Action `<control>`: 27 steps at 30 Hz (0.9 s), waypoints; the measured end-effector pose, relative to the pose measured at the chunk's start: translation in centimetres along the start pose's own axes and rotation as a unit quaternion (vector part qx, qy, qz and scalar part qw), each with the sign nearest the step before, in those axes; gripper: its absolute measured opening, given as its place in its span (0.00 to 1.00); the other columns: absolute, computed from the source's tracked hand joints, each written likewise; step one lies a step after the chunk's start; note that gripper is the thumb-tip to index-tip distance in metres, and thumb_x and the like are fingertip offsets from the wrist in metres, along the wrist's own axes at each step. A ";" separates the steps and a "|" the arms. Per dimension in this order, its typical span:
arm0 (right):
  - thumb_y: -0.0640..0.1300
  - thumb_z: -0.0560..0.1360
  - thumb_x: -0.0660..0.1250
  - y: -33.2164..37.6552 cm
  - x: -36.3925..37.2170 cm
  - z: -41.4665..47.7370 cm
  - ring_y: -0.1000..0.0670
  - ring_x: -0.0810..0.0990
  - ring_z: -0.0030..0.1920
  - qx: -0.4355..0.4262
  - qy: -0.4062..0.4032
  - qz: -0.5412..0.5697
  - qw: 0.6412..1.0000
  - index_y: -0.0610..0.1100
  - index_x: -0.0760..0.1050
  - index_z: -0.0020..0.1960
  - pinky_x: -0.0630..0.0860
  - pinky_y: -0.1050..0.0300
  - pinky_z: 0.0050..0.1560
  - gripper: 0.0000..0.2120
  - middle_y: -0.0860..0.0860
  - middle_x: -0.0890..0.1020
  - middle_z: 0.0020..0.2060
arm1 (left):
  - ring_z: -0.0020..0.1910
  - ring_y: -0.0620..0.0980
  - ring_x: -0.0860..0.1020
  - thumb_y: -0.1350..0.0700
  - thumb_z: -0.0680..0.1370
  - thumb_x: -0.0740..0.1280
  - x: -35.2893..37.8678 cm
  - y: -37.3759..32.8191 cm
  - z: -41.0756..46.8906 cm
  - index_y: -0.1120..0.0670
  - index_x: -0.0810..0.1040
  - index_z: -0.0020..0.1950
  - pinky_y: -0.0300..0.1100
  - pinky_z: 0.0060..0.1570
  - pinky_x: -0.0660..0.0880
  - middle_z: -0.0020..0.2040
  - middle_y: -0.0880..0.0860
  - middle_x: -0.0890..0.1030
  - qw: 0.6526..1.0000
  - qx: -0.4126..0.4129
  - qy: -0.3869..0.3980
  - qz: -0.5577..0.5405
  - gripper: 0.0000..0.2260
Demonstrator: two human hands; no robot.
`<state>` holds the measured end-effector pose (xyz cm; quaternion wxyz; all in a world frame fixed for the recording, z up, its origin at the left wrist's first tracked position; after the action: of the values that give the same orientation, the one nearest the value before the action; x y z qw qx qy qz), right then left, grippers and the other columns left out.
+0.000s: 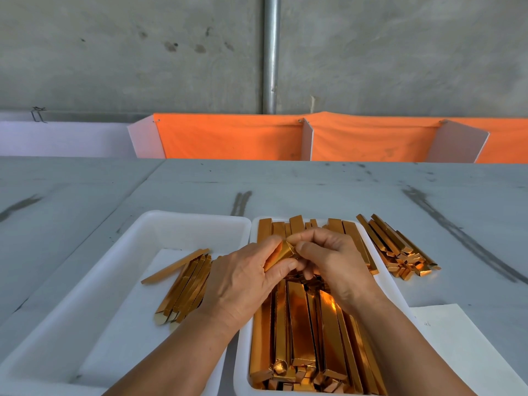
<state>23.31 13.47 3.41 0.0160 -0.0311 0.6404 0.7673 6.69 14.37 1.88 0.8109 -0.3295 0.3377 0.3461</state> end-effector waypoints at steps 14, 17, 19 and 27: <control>0.40 0.77 0.70 -0.4 -0.2 0.1 0.52 0.75 0.27 0.028 0.011 0.033 0.999 0.43 0.83 0.45 0.75 0.66 0.34 0.04 0.45 0.81 0.30 | 0.33 0.41 0.74 0.28 0.76 0.51 0.0 0.1 -0.1 0.41 0.70 0.61 0.32 0.31 0.69 0.35 0.41 0.73 1.000 0.008 -0.011 0.013 0.24; 0.39 0.77 0.70 -0.3 -0.2 0.1 0.52 0.75 0.27 0.029 0.012 0.035 0.999 0.42 0.82 0.45 0.75 0.65 0.33 0.03 0.44 0.81 0.31 | 0.32 0.41 0.74 0.28 0.76 0.50 0.1 0.1 0.0 0.42 0.70 0.60 0.32 0.30 0.69 0.34 0.42 0.73 1.000 0.009 -0.013 0.017 0.24; 0.39 0.76 0.70 -0.2 -0.1 0.0 0.52 0.75 0.27 0.020 0.007 0.031 0.999 0.41 0.82 0.45 0.75 0.66 0.33 0.03 0.45 0.81 0.31 | 0.33 0.42 0.74 0.28 0.77 0.50 0.1 0.1 0.0 0.42 0.70 0.61 0.34 0.31 0.72 0.35 0.43 0.74 1.000 0.005 -0.010 0.011 0.24; 0.40 0.78 0.68 0.2 1.0 -0.7 0.58 0.77 0.31 -0.050 0.006 -0.022 0.998 0.56 0.85 0.48 0.75 0.66 0.34 0.12 0.55 0.83 0.33 | 0.32 0.43 0.75 0.29 0.75 0.47 0.1 0.3 0.1 0.45 0.68 0.62 0.38 0.30 0.74 0.36 0.43 0.73 0.999 -0.048 -0.018 0.003 0.27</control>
<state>22.34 12.76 3.45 0.0277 -0.0506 0.6003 0.7977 6.51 14.61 1.74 0.7991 -0.3601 0.3072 0.3706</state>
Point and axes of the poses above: each hand's wrist, its own z-axis towards the middle knuckle, its own x-axis out of the palm, y = z × x, the point moved 1 cm from there along z, towards the middle knuckle
